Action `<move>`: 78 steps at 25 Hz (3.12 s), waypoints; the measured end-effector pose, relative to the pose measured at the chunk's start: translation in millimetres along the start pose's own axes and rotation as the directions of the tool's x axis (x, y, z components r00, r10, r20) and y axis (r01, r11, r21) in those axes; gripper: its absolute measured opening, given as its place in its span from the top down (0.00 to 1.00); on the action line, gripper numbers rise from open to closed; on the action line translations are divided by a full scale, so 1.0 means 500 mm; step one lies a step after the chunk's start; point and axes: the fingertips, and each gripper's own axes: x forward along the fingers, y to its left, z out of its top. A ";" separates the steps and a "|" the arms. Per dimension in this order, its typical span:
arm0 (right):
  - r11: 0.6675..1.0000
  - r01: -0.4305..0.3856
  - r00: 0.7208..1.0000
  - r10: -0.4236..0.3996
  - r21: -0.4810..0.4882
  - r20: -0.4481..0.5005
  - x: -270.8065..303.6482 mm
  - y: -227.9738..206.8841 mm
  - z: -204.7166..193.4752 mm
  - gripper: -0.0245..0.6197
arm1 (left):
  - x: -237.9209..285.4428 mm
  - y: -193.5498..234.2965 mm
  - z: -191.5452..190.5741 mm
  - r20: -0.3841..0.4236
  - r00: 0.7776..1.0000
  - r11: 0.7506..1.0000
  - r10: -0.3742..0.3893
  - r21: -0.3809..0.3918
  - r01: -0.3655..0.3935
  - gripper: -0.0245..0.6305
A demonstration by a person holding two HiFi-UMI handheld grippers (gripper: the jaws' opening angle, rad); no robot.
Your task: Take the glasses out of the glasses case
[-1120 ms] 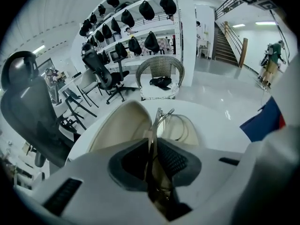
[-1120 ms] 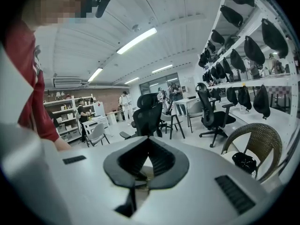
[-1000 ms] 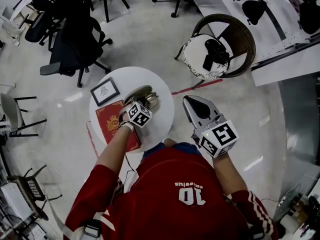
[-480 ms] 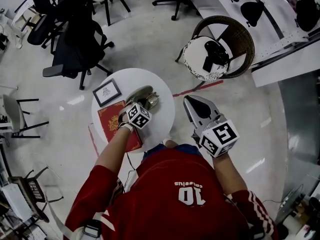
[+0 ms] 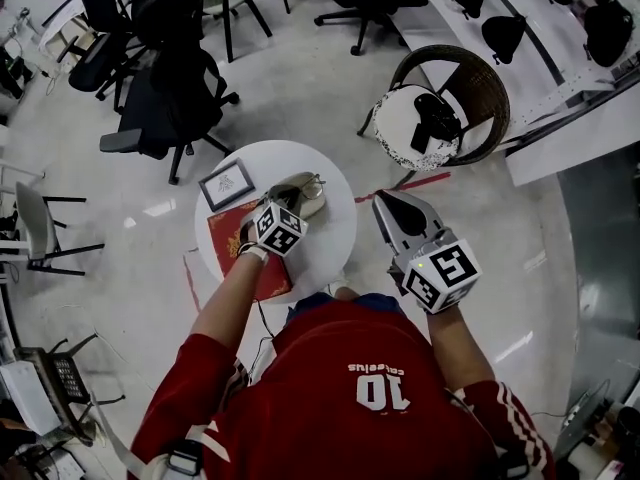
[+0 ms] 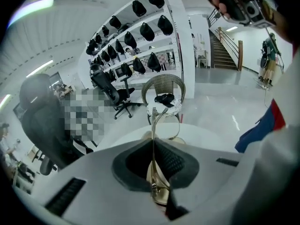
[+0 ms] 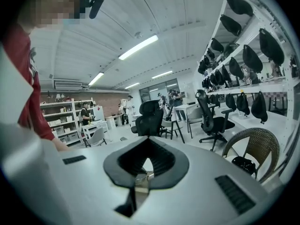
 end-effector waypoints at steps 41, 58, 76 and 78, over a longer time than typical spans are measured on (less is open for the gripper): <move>0.993 -0.102 0.987 0.108 -0.056 0.122 -0.081 0.364 0.102 0.94 | -0.844 0.073 0.087 0.571 0.698 0.839 0.432 -0.538 -0.080 0.93; 0.995 0.012 0.976 0.009 -0.096 0.219 -0.150 0.381 0.135 0.94 | -1.047 0.069 0.019 0.554 0.554 0.761 0.621 -0.597 -0.255 0.93; 0.990 0.085 0.974 -0.058 -0.115 0.218 -0.174 0.360 0.119 0.94 | -1.058 0.058 -0.010 0.537 0.541 0.742 0.647 -0.607 -0.284 0.93; 0.990 0.084 0.973 -0.058 -0.110 0.223 -0.175 0.361 0.120 0.94 | -1.057 0.055 -0.010 0.535 0.545 0.744 0.645 -0.603 -0.288 0.93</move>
